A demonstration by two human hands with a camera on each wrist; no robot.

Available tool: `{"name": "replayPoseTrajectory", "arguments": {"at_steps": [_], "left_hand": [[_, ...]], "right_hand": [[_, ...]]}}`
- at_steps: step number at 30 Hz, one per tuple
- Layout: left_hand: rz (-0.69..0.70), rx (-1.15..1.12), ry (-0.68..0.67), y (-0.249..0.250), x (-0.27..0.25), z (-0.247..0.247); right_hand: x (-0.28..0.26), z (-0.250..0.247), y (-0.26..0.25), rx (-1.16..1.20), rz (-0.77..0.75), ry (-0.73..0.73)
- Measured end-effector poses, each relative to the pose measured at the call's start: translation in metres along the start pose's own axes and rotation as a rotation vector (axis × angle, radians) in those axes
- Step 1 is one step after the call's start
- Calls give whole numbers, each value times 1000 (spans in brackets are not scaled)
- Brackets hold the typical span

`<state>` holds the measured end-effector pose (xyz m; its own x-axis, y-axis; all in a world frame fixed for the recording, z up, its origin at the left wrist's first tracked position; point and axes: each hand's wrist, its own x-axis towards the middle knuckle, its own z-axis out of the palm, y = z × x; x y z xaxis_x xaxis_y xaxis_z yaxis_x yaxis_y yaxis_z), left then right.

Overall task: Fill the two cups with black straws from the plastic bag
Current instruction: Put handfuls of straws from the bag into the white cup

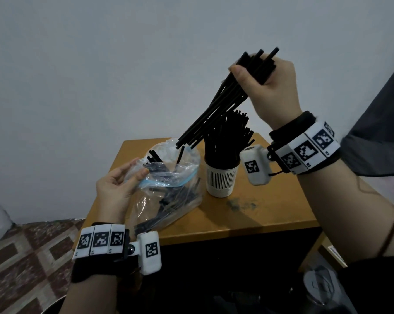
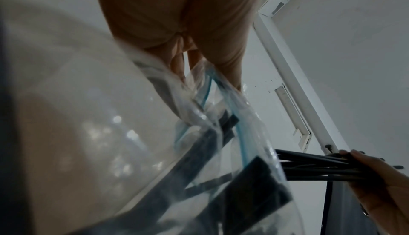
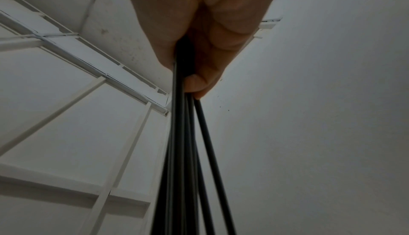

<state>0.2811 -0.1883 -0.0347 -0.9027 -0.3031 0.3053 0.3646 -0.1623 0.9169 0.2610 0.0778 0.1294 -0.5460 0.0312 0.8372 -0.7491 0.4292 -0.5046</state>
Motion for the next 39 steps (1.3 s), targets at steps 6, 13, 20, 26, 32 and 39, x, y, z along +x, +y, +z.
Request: {"name": "replayPoseTrajectory", "arguments": {"at_steps": [6, 13, 20, 26, 32, 39], "left_hand": [[-22, -5, 64, 0, 1, -5], [-20, -22, 115, -3, 3, -8], [-17, -32, 87, -3, 2, -6], [-23, -36, 85, -7, 5, -9], [-13, -47, 88, -9, 5, -10], [-16, -61, 74, -10, 5, -8]], "right_hand": [[-1, -15, 3, -33, -7, -23], [-6, -22, 24, -122, 40, -100], [-19, -13, 41, -265, -4, -133], [-25, -8, 45, -298, -39, -152], [-24, -5, 45, -310, 0, -222], [-30, 8, 52, -345, 50, -351]]}}
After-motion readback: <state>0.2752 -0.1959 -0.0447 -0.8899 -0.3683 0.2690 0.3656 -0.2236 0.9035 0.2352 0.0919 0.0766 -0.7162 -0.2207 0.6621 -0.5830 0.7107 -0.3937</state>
